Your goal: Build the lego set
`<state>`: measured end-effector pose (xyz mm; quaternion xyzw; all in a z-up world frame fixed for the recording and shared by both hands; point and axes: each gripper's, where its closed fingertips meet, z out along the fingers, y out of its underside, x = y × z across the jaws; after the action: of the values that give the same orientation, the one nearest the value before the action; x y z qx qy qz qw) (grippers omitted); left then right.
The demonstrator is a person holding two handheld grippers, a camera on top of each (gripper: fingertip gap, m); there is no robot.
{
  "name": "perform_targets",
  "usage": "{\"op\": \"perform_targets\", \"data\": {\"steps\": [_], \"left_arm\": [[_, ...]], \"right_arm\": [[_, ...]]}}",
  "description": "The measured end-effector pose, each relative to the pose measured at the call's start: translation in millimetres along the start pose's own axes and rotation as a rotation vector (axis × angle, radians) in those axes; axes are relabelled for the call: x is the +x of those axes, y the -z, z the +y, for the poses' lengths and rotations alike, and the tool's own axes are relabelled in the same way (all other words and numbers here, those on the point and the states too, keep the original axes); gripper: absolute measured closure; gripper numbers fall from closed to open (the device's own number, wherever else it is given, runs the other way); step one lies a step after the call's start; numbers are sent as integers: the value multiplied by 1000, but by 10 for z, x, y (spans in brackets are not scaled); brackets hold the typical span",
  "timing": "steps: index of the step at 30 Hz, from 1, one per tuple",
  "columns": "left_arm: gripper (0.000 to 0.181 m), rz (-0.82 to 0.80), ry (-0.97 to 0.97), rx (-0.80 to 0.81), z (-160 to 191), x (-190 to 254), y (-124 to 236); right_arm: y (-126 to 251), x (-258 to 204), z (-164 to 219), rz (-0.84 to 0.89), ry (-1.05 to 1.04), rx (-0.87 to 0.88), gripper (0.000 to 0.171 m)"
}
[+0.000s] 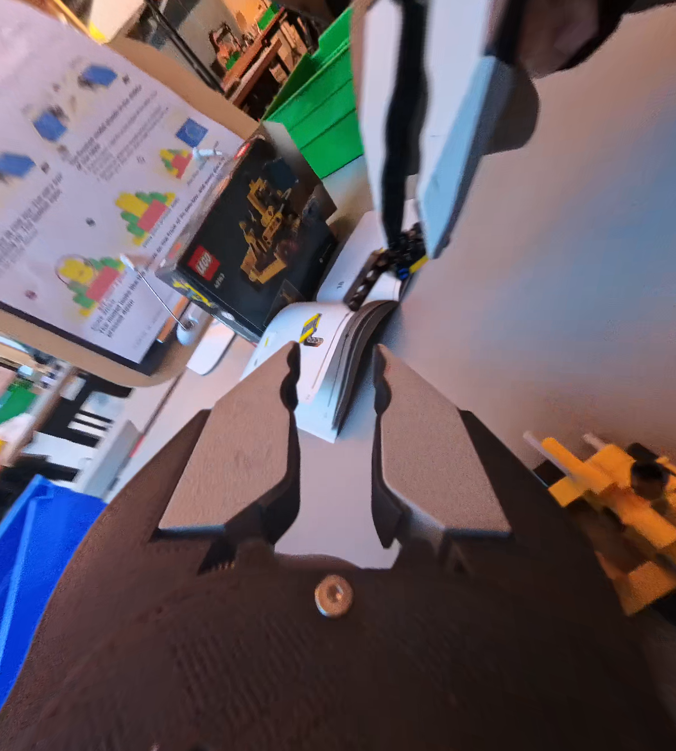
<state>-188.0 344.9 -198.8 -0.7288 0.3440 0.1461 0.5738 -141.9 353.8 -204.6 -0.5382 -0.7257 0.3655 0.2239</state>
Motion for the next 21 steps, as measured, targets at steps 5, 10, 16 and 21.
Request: {"op": "perform_targets", "data": {"steps": [5, 10, 16, 21], "left_arm": [[145, -61, -139, 20, -67, 27, 16], [169, -93, -127, -28, 37, -65, 27], [174, -108, 9, -48, 77, -179, 33], [174, -120, 71, 0, 26, -255, 75]], "right_arm": [[-120, -92, -235, -80, 29, 22, 148], [-145, -66, -362, -72, 20, 61, 149], [-169, -26, -476, -74, -39, 140, 149], [-148, -35, -539, -98, -75, 193, 149]]}}
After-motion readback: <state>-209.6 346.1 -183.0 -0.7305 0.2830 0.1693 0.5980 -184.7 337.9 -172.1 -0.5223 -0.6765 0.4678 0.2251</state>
